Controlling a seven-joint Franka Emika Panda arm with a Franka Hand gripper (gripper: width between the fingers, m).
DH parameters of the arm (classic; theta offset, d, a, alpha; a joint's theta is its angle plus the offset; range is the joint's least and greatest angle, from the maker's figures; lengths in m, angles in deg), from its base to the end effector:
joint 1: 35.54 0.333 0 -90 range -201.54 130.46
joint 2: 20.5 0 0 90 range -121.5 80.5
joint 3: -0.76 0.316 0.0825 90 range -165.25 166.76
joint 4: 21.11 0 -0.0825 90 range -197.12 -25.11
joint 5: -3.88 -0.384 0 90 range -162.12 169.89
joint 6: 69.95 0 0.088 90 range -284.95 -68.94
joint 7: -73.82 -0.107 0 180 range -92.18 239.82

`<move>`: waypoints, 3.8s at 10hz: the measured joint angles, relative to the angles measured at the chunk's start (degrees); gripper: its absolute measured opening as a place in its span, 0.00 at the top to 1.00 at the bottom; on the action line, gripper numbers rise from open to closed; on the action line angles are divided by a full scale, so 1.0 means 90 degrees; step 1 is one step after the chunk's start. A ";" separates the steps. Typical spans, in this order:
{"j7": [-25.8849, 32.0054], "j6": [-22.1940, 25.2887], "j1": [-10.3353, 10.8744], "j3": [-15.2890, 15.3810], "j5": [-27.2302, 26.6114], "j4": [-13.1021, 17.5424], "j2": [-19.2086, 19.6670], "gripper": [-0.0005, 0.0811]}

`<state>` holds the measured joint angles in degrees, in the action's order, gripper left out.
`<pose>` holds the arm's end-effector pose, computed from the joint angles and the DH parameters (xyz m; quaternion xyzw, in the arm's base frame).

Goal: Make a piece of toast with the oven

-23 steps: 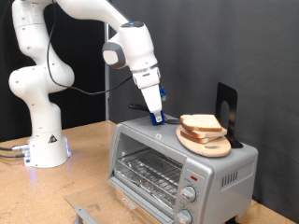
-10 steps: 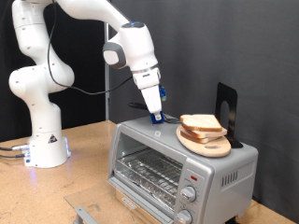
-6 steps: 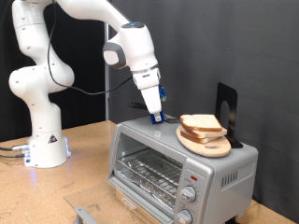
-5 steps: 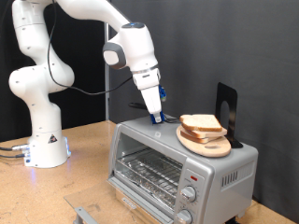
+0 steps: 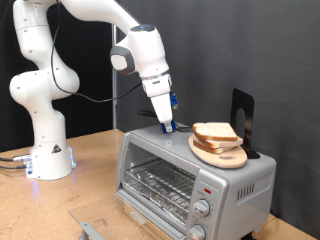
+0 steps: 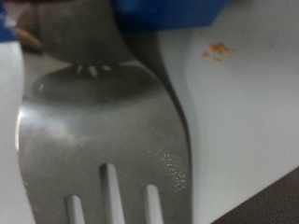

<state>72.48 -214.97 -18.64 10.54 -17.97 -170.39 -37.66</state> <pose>0.3910 0.1908 0.3761 -0.9858 -0.0748 -0.0846 0.1244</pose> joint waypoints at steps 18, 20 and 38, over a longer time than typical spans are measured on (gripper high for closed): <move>-0.0073 0.0290 0.0094 0.0019 -0.0140 0.0000 -0.0150 0.40; -0.0082 0.0289 0.0094 0.0019 -0.0134 0.0000 -0.0149 0.42; -0.0127 0.0036 -0.0100 0.0023 0.0355 -0.0051 -0.0107 0.01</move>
<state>71.34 -214.64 -19.54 10.75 -14.78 -170.86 -38.62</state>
